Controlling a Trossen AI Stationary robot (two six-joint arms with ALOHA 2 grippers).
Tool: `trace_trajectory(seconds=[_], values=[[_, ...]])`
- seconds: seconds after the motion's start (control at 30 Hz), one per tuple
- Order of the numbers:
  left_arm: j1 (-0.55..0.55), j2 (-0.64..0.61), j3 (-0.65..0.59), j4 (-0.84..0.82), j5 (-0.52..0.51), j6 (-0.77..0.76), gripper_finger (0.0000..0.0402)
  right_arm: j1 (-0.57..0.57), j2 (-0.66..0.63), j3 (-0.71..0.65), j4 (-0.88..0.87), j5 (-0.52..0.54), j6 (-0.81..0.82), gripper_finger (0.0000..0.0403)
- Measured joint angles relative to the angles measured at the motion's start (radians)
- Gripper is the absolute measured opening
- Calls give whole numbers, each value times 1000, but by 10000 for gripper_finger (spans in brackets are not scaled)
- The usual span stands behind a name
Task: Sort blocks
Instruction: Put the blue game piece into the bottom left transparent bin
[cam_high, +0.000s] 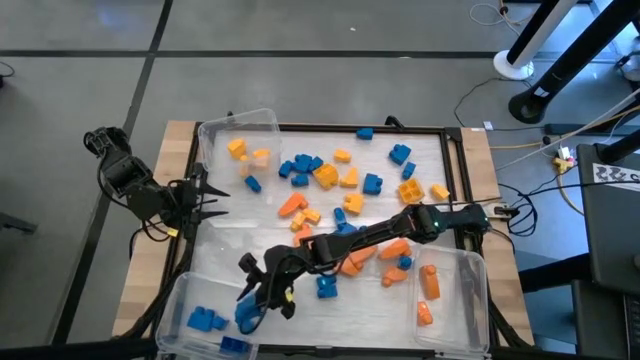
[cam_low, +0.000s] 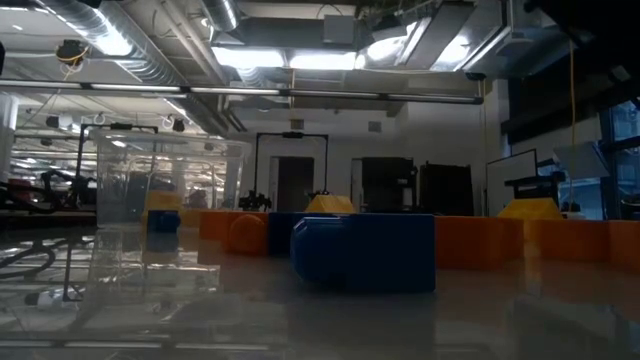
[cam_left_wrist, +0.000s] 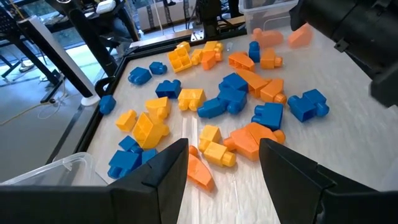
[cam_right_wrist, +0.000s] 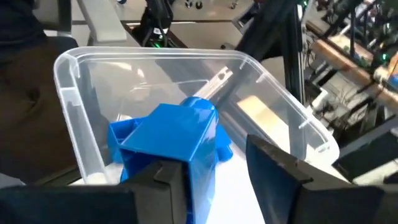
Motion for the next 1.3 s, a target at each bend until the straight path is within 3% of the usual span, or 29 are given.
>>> trace_trajectory(seconds=[0.27, 0.5, 0.7, 0.83, 1.0, 1.3], values=[[0, 0, 0, 0, 0, 0, 186, -32, 0, 0, -62, 3, 222, 150], [0, 0, 0, 1, 5, -50, 186, -45, 0, 0, -76, -11, 237, 150], [-1, 21, 0, 26, 190, -138, 186, -56, -4, 0, -81, -50, 235, 150], [-2, 80, -29, 182, 323, -134, 186, -62, -4, 0, -80, -51, 234, 150], [-6, 194, -103, 428, 477, 14, 186, -69, -4, 0, -80, -42, 234, 150], [-52, 345, -110, 620, 500, 59, 186, -69, -5, 0, -78, 17, 233, 150]])
